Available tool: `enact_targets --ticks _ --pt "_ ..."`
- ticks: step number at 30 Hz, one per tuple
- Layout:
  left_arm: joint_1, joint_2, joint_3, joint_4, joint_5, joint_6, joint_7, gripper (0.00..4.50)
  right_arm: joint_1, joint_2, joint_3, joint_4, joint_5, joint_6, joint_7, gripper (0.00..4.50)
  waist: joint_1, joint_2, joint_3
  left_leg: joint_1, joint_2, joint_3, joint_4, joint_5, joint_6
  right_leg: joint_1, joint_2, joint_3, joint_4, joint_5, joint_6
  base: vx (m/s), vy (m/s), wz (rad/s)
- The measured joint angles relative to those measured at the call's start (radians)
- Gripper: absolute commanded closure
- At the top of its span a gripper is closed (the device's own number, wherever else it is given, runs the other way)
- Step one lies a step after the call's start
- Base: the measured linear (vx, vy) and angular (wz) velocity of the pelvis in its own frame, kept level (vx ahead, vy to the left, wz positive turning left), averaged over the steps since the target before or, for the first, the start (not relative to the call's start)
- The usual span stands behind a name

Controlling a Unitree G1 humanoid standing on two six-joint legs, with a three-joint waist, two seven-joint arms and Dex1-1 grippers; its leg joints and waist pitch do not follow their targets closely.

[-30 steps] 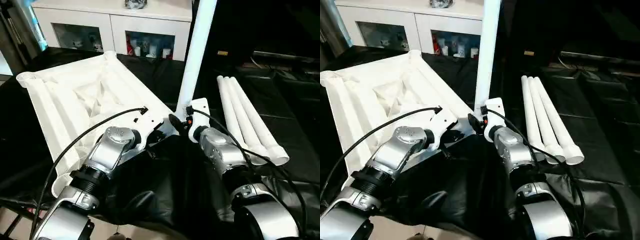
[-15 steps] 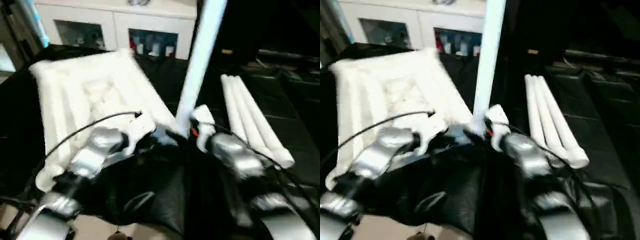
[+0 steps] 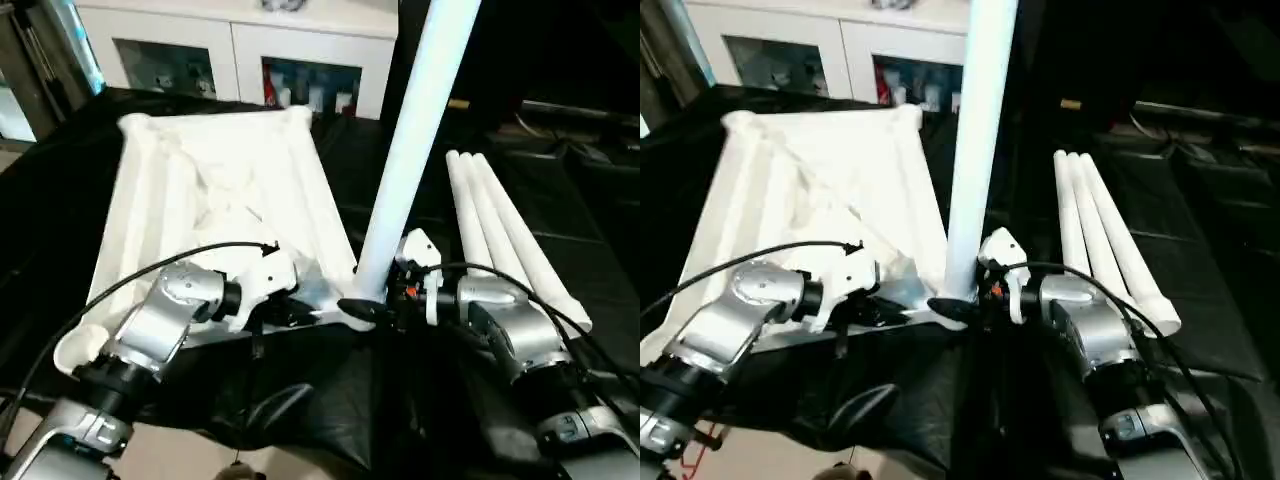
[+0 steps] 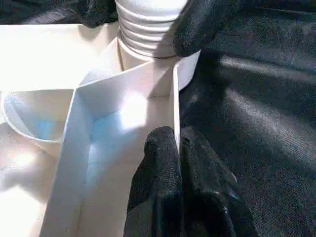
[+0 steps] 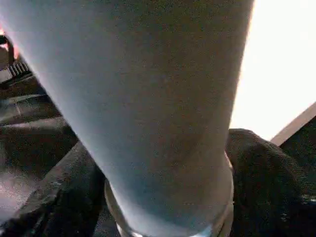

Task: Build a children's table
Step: Rotate leg to tighten

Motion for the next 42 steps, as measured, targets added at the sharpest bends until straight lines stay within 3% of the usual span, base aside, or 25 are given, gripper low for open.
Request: enact_targets --ticks 7,11,14,17,22,24,26,27,33,39,42 --pt "0.007 0.007 0.0 -0.009 -0.007 0.0 -0.012 4.5 0.017 0.011 0.006 -0.036 0.008 0.032 0.0 1.64 0.0 0.0 0.0 0.0 0.0 0.0 0.0 0.0 0.0 0.0 0.0 0.0 0.0 0.0 0.0 0.0 0.0 0.0" --pt "0.007 0.0 0.005 -0.004 -0.006 0.006 0.0 4.5 0.025 0.033 0.0 -0.035 0.006 0.032 -0.033 1.65 -0.001 0.0 0.0 0.001 0.0 0.0 0.001 0.0 0.0 0.001 0.0 0.0 0.001 0.0 0.0 0.0 0.0 0.0" --pt "-0.007 -0.04 0.022 0.038 0.011 0.015 0.073 4.5 0.012 0.088 -0.032 0.016 -0.009 0.004 -0.161 1.67 -0.01 0.0 0.0 0.006 0.0 0.0 0.002 0.001 -0.001 0.004 0.0 0.001 0.004 0.0 0.0 0.0 0.0 0.0" --pt "-0.074 -0.123 0.03 0.131 0.046 0.057 0.202 4.5 -0.052 0.167 -0.092 0.129 -0.038 -0.025 -0.385 1.69 -0.017 0.0 0.0 0.007 0.0 0.0 0.003 0.002 -0.003 0.004 -0.001 0.001 0.005 0.003 -0.003 0.0 0.0 0.0" --pt "-0.148 -0.233 0.048 0.244 0.065 0.095 0.361 4.5 -0.141 0.252 -0.174 0.257 -0.046 -0.035 -0.649 1.7 -0.016 0.001 -0.001 0.007 0.0 0.0 0.003 0.002 -0.004 0.003 -0.001 0.001 0.006 0.006 -0.002 0.0 0.0 0.0" --pt "-0.165 -0.252 0.053 0.27 0.072 0.097 0.395 4.5 -0.169 0.268 -0.18 0.293 -0.06 -0.05 -0.709 1.7 -0.015 0.002 -0.001 0.006 0.0 0.0 0.003 0.002 -0.004 0.002 -0.001 0.001 0.006 0.006 -0.002 0.0 0.0 0.0" --pt "-0.169 -0.257 0.058 0.282 0.073 0.088 0.4 4.5 -0.182 0.276 -0.185 0.321 -0.065 -0.074 -0.722 1.7 -0.015 0.004 -0.002 0.006 0.0 0.0 0.003 0.002 -0.004 0.002 -0.001 0.001 0.005 0.005 -0.002 0.0 0.0 0.0" --pt "-0.174 -0.261 0.06 0.292 0.077 0.084 0.402 4.5 -0.19 0.279 -0.192 0.336 -0.068 -0.082 -0.727 1.14 -0.015 0.005 -0.003 0.005 0.0 0.0 0.003 0.002 -0.003 0.002 -0.001 0.001 0.005 0.005 -0.001 0.0 0.0 0.0" --pt "-0.17 -0.251 0.06 0.292 0.082 0.059 0.389 4.5 -0.194 0.287 -0.201 0.349 -0.066 -0.093 -0.704 0.53 -0.016 0.006 -0.003 0.005 0.0 0.0 0.003 0.002 -0.003 0.002 -0.001 0.001 0.002 0.005 -0.001 0.0 0.0 0.0" --pt "-0.136 -0.206 0.054 0.247 0.08 0.029 0.319 4.5 -0.171 0.255 -0.163 0.329 -0.075 -0.104 -0.578 0.53 -0.024 0.006 -0.003 0.004 0.0 0.0 0.0 0.002 -0.003 0.001 0.0 0.001 0.001 0.004 0.0 0.0 0.0 0.0" --pt "-0.102 -0.167 0.05 0.2 0.07 -0.001 0.24 4.5 -0.132 0.211 -0.13 0.272 -0.071 -0.1 -0.438 0.53 -0.019 0.007 -0.003 0.003 0.0 0.0 -0.003 0.002 -0.003 0.001 0.0 0.0 -0.003 0.004 0.001 0.0 0.0 0.0"
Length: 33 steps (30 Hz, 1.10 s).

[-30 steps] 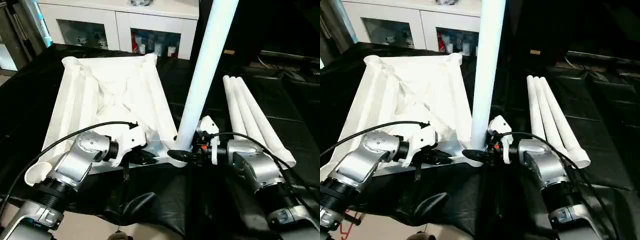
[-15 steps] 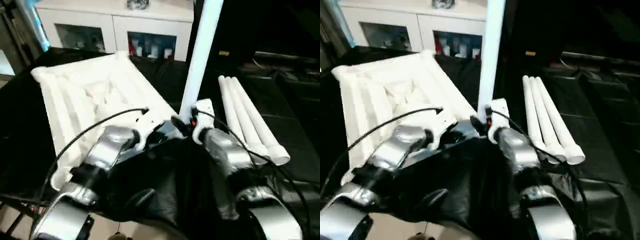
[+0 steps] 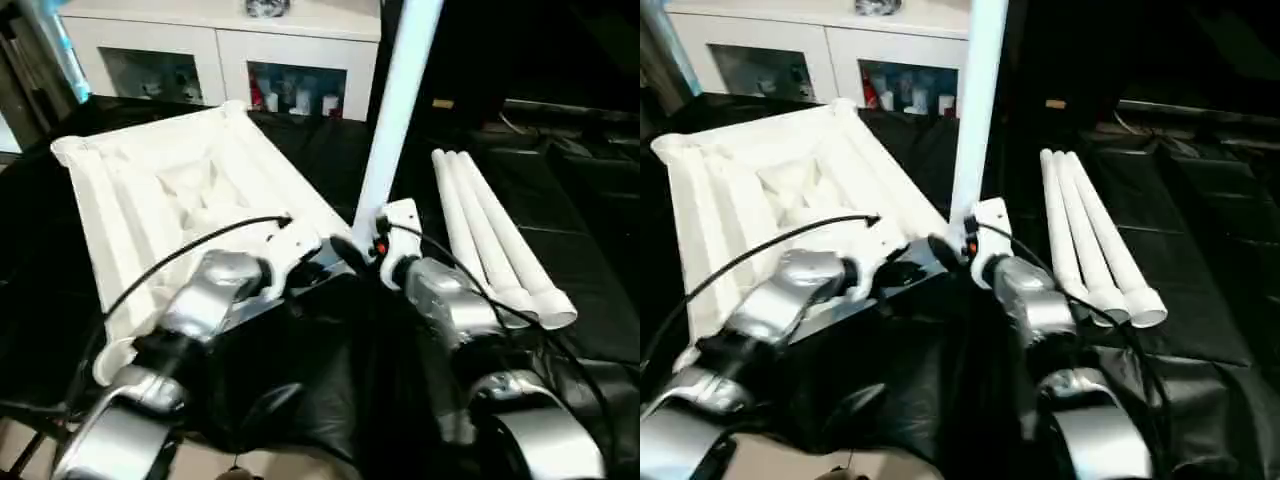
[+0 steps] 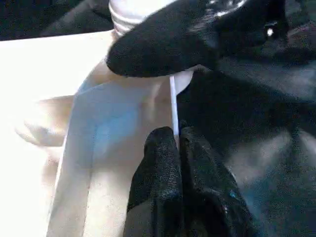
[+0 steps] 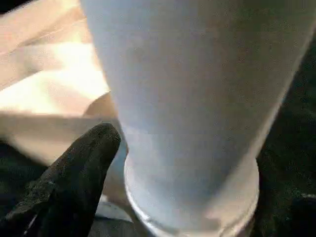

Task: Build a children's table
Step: Rotate leg to tighten

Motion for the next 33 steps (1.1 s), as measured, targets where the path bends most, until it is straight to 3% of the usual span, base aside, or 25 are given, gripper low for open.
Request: enact_targets --ticks 9,16,19,21,26,33 --pt "0.067 0.09 -0.029 -0.103 -0.049 -0.035 -0.192 4.5 0.119 -0.161 0.106 -0.217 0.047 0.066 0.351 0.53 0.017 0.002 0.001 -0.002 0.0 0.001 0.001 -0.002 0.004 0.001 0.0 0.0 -0.005 0.0 0.0 0.0 0.0 0.0" --pt "0.083 0.13 -0.045 -0.134 -0.068 -0.052 -0.271 4.5 0.152 -0.224 0.128 -0.301 0.057 0.13 0.467 1.23 0.032 0.003 0.002 -0.001 0.0 0.001 0.001 -0.002 0.003 0.001 0.0 0.0 -0.004 0.0 0.0 0.0 0.0 0.0" --pt "0.094 0.141 -0.046 -0.15 -0.069 -0.052 -0.286 4.5 0.155 -0.232 0.141 -0.314 0.066 0.143 0.478 1.32 0.034 0.003 0.002 -0.001 0.0 0.001 0.0 -0.002 0.003 0.001 0.0 0.0 -0.005 0.0 0.0 0.0 0.0 0.0" --pt "0.095 0.144 -0.046 -0.153 -0.069 -0.052 -0.293 4.5 0.163 -0.231 0.148 -0.326 0.068 0.149 0.477 1.57 0.035 0.003 0.001 -0.001 0.0 0.001 0.0 -0.002 0.003 0.001 0.0 0.0 -0.005 0.0 0.0 0.0 0.0 0.0" --pt "0.096 0.138 -0.039 -0.142 -0.068 -0.052 -0.271 4.5 0.172 -0.197 0.135 -0.33 0.059 0.152 0.422 1.66 0.033 0.003 0.001 0.0 0.0 0.001 0.001 -0.002 0.003 0.002 0.0 0.0 -0.004 0.0 0.0 0.0 0.0 0.0" --pt "0.016 0.003 0.008 -0.009 -0.026 0.018 -0.036 4.5 0.074 -0.036 0.018 -0.139 0.029 0.101 0.005 1.71 0.004 0.007 -0.001 0.003 -0.001 0.002 0.002 -0.002 0.002 0.002 -0.001 0.001 -0.002 0.004 -0.001 0.0 0.0 0.0"
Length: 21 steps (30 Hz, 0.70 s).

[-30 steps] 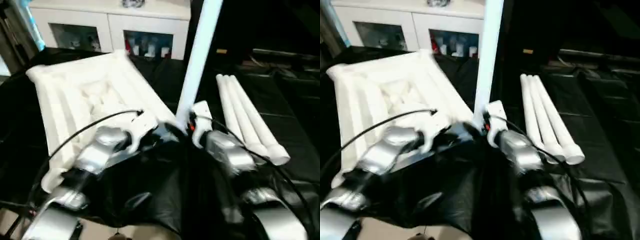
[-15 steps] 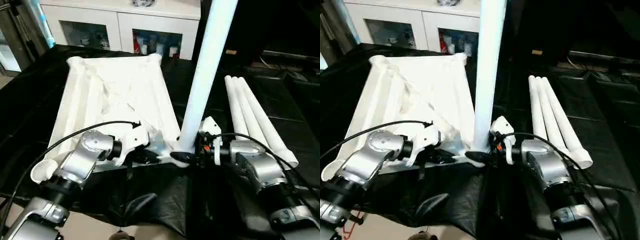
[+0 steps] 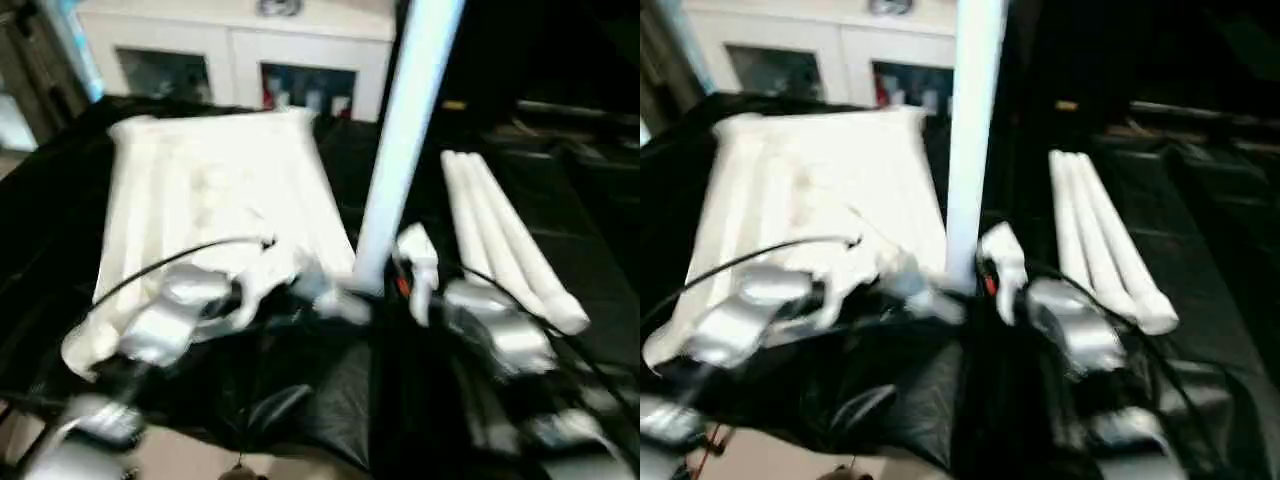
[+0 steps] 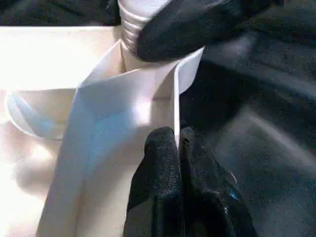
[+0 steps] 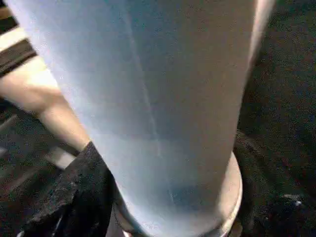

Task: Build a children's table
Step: Rotate leg to tighten

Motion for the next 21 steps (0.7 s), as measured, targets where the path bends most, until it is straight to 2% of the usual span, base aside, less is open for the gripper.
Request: enact_targets --ticks 7,9,11,15,21 --pt "-0.085 -0.101 0.006 0.119 0.041 0.017 0.173 4.5 -0.105 0.104 -0.08 0.163 -0.025 -0.06 -0.316 1.71 0.003 0.003 -0.002 -0.001 0.0 0.0 0.0 0.002 -0.002 0.0 0.0 0.0 0.0 0.0 0.0 0.0 0.0 0.0" --pt "-0.092 -0.109 0.007 0.131 0.048 0.009 0.185 4.5 -0.123 0.111 -0.091 0.198 -0.026 -0.082 -0.335 1.01 0.002 0.004 -0.002 -0.002 0.0 0.0 0.0 0.002 -0.002 0.0 0.0 0.0 -0.002 0.0 0.0 0.0 0.0 0.0" --pt "-0.092 -0.108 0.006 0.132 0.051 0.004 0.181 4.5 -0.125 0.115 -0.094 0.205 -0.026 -0.09 -0.331 1.01 0.002 0.004 -0.002 -0.002 0.0 0.0 0.0 0.002 -0.002 0.0 0.0 0.0 -0.003 0.0 0.001 0.0 0.0 0.0" --pt "-0.086 -0.095 0.004 0.131 0.054 -0.014 0.157 4.5 -0.124 0.108 -0.085 0.204 -0.032 -0.092 -0.284 0.59 0.0 0.004 -0.002 -0.002 0.0 0.0 -0.001 0.002 -0.002 0.0 0.0 0.0 -0.002 0.0 0.001 0.0 0.0 0.0" --pt "-0.041 -0.039 -0.001 0.069 0.044 -0.048 0.07 4.5 -0.072 0.031 -0.005 0.139 -0.046 -0.109 -0.082 0.59 -0.001 0.004 -0.002 -0.003 0.001 0.0 -0.003 0.001 -0.001 -0.001 0.0 -0.001 -0.004 -0.001 0.002 0.0 0.0 0.0"
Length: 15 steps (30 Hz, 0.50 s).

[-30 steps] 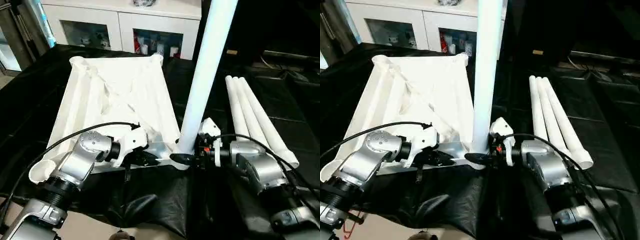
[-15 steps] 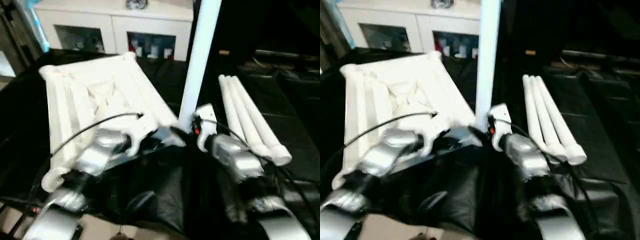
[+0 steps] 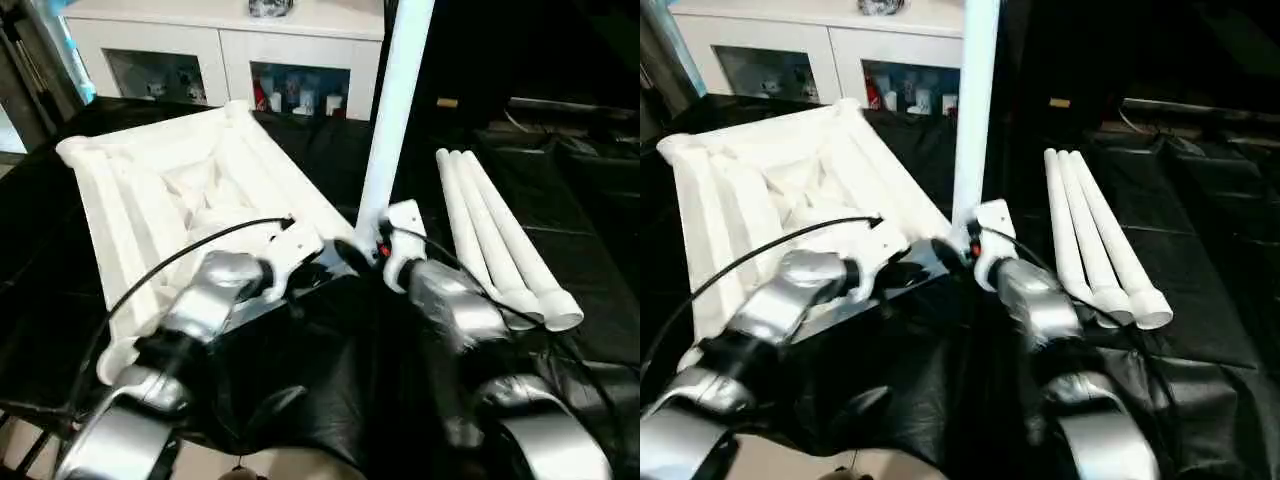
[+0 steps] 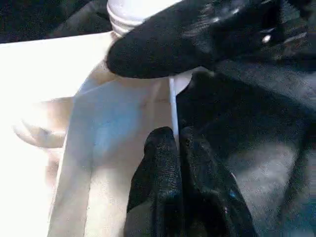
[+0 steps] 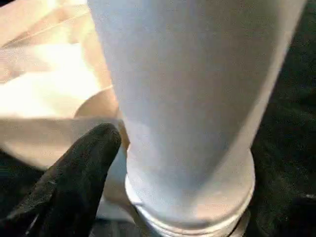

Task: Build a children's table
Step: Rotate leg to tighten

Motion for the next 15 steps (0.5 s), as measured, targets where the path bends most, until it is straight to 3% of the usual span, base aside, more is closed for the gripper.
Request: enact_targets --ticks 5,13,15 --pt "0.047 0.049 -0.015 -0.073 -0.019 -0.02 -0.113 4.5 0.077 -0.073 0.048 -0.114 0.004 -0.002 0.192 0.59 0.007 0.0 0.0 -0.001 0.0 0.0 0.0 -0.001 0.002 0.0 0.0 0.0 -0.002 -0.001 0.001 0.0 0.0 0.0" --pt "0.094 0.122 -0.05 -0.153 -0.052 -0.045 -0.25 4.5 0.158 -0.19 0.104 -0.27 0.067 0.072 0.437 0.59 0.01 0.0 0.0 -0.001 0.0 0.0 0.001 -0.002 0.003 0.0 0.0 0.0 -0.002 -0.001 0.001 0.0 0.0 0.0" --pt "0.104 0.14 -0.054 -0.171 -0.056 -0.048 -0.284 4.5 0.173 -0.208 0.112 -0.303 0.081 0.101 0.487 0.86 0.011 0.001 0.0 -0.001 0.0 0.0 0.001 -0.002 0.003 0.0 0.0 0.0 -0.002 -0.001 0.001 0.0 0.0 0.0"
